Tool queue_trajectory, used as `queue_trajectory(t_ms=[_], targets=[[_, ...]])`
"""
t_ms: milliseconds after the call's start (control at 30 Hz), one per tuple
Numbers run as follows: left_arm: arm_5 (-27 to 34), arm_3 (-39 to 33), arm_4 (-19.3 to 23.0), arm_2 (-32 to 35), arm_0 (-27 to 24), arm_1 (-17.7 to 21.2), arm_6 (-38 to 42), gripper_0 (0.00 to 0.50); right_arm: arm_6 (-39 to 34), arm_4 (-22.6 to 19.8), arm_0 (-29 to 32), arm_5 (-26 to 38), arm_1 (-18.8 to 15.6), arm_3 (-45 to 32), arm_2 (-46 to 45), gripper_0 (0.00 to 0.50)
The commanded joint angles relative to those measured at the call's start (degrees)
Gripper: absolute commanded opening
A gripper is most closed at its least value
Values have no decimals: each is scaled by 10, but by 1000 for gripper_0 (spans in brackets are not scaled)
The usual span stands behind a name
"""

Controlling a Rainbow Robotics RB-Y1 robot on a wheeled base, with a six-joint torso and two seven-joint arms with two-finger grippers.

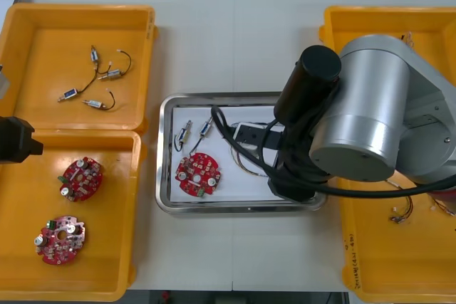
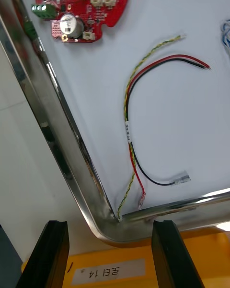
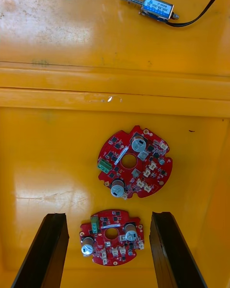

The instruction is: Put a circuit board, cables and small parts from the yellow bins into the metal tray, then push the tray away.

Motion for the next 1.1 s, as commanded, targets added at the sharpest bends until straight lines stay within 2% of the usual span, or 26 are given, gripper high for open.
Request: queue_trajectory(t_ms=[33,200,400,667,933,1100], targets=[[3,-20,5,19,15,23,-40,500,31,10,-20,2,20,-1,27,500],[3,-20,5,19,15,23,-40,500,68,14,-20,-49,21,6,68,500],[3,-20,5,19,15,23,-40,500,73,35,-23,-94,30,30,119,500],[3,-20,5,19,15,23,-40,500,70,66,-39,-118,57,70,181,500],[3,-20,5,19,15,23,-40,500,65,106,-48,-159,50,74,245,500],[3,-20,5,19,15,23,-40,500,63,121,-48,-163,51,74,260,500]])
